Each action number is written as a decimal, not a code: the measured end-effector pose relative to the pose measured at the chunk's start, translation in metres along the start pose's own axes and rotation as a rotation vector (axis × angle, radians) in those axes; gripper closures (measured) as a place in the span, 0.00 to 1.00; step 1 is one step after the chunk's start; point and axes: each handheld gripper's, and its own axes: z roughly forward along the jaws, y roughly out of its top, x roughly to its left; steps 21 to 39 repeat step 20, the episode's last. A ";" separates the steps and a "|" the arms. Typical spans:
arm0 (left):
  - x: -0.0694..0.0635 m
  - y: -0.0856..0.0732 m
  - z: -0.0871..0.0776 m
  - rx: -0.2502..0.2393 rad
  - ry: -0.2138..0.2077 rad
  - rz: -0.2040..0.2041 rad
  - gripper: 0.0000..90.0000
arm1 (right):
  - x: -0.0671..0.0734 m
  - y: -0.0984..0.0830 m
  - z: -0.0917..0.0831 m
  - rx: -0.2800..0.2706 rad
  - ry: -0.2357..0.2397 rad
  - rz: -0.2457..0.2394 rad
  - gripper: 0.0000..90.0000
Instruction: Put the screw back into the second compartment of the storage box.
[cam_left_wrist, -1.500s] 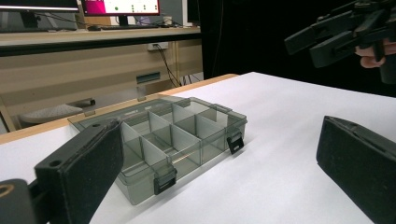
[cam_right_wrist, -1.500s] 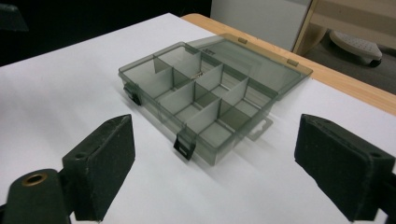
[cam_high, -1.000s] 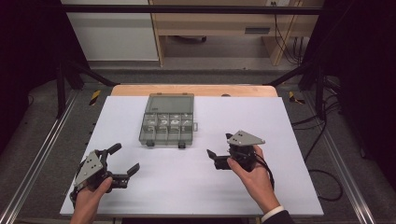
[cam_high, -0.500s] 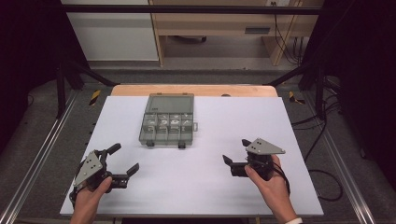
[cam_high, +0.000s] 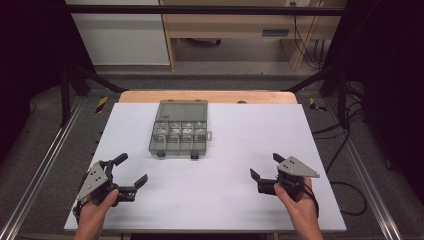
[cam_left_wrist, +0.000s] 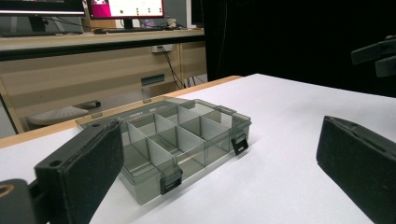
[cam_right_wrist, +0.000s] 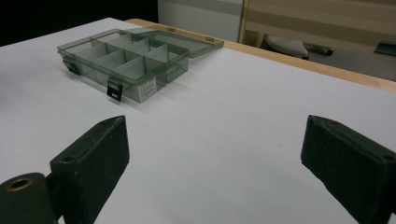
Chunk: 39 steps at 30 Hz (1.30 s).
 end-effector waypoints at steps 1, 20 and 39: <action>0.000 0.000 0.000 0.000 0.000 0.000 0.01 | 0.000 0.000 0.000 0.000 0.000 0.000 0.09; 0.006 0.000 -0.010 0.001 0.052 0.009 0.01 | -0.021 -0.038 -0.003 -0.157 -0.057 0.021 0.05; 0.006 0.000 -0.010 0.001 0.052 0.009 0.01 | -0.021 -0.038 -0.003 -0.157 -0.057 0.021 0.05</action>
